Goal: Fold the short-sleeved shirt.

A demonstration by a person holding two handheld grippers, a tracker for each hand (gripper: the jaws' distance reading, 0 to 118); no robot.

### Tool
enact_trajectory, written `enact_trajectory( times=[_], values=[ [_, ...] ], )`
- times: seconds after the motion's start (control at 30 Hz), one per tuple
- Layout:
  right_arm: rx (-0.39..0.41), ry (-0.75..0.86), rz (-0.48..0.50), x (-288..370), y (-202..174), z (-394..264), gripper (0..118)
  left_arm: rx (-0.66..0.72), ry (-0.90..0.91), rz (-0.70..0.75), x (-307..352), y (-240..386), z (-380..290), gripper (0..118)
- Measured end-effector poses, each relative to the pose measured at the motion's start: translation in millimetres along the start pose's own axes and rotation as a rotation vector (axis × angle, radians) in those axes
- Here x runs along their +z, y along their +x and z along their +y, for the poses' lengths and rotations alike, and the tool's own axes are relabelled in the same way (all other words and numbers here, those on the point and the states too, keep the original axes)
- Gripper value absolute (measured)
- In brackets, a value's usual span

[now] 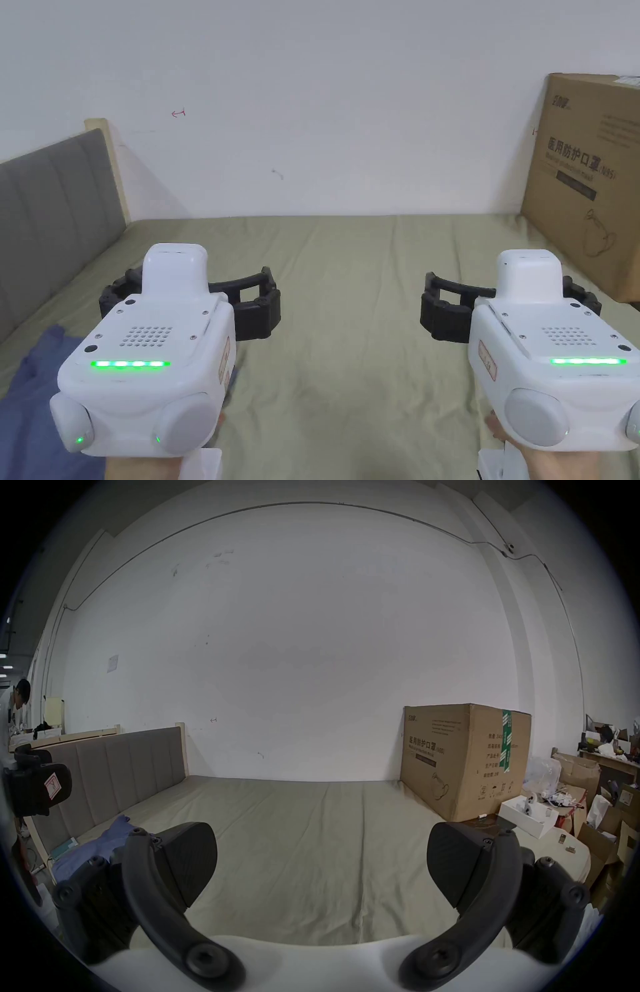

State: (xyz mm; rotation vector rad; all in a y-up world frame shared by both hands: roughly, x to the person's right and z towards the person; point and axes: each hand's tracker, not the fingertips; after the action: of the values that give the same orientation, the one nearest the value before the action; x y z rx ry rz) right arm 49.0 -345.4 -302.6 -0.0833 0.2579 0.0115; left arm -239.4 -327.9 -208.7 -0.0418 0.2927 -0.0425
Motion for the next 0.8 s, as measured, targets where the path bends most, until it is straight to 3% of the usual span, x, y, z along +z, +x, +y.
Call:
enact_trajectory(
  times=[0.8],
  values=[
    [0.039,-0.013,-0.027,-0.6,-5.8,1.3,118,0.012,0.008,0.022,0.1,1.1,0.9,118]
  ],
)
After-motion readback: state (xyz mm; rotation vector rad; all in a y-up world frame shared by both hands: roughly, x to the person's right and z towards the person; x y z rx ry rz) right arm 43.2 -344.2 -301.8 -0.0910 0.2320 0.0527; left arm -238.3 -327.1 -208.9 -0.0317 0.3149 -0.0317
